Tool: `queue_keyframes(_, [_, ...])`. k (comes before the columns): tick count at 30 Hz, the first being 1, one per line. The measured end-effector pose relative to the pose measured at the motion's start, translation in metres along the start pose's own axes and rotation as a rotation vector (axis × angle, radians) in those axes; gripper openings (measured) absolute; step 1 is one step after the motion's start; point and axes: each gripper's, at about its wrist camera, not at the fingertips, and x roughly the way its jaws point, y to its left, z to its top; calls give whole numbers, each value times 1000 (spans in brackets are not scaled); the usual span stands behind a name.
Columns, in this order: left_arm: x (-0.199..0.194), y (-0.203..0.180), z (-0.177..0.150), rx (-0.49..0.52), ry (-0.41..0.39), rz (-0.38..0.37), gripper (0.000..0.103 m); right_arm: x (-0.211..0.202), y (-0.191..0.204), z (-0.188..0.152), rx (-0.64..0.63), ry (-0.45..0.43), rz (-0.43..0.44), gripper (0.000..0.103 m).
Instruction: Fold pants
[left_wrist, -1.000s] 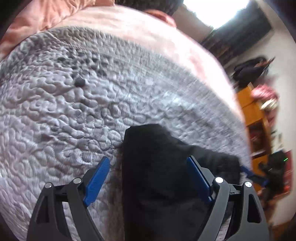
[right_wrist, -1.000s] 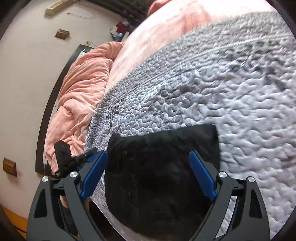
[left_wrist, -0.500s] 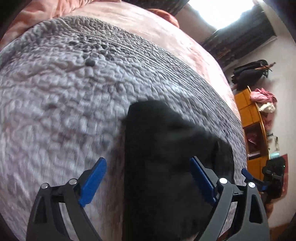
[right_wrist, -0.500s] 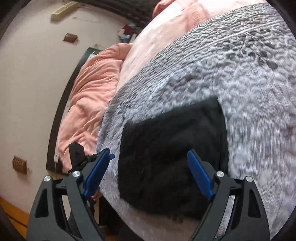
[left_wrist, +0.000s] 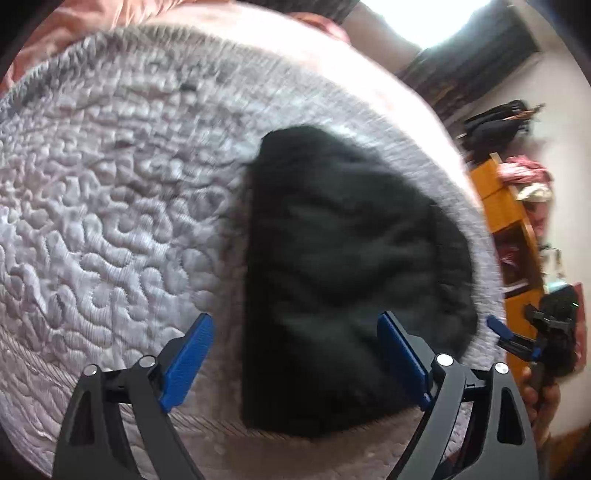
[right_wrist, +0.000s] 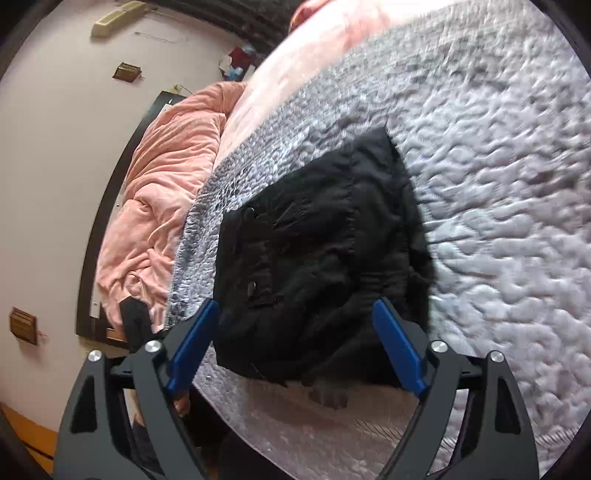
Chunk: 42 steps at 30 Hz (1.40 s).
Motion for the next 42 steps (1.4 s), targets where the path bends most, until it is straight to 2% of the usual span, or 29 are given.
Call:
queue_keyframes(2, [-7,-1,-12,11,-25,-44,93,-7,-8,-9,21,-27,-42,90])
queue_keyframes(5, [-1,3,-23,-15,-10,-86,94,5,-29,-24,80,4,-80,90])
queue_keyframes(7, [13,7,-30,-39,29,-62,94,18,-37,-34,98,21,-113,90])
queue_keyframes(8, [19,8,-32,-41,40,-45,94,26,-39,-39,91,27,-157,87])
queue_keyframes(9, [24,9,-35,-45,51,-30,94,32,-39,-42,84,33,-195,80])
queue_keyframes(11, [30,10,-38,-57,62,-28,95,47,-40,-49,56,63,-276,79])
queue_keyframes(16, [22,5,-41,-54,63,-17,94,41,-38,-54,81,53,-268,82])
queue_keyframes(18, [7,-2,-47,-31,45,-10,94,28,-31,-58,72,35,-256,89])
queue_keyframes(22, [-27,-17,-69,17,-6,8,98,-11,-13,-84,76,-4,-262,92])
queue_keyframes(27, [-85,-49,-116,132,-78,101,99,-55,18,-132,39,-42,-278,93])
queue_keyframes(31, [-140,-80,-154,219,-194,207,99,-90,45,-175,-13,-91,-340,94])
queue_keyframes(36, [-193,-107,-193,234,-290,234,99,-131,81,-224,-96,-177,-449,97])
queue_keyframes(39, [-225,-121,-212,232,-354,283,99,-148,104,-242,-143,-219,-505,98])
queue_keyframes(42, [-254,-132,-230,218,-385,287,99,-169,139,-262,-251,-286,-546,98])
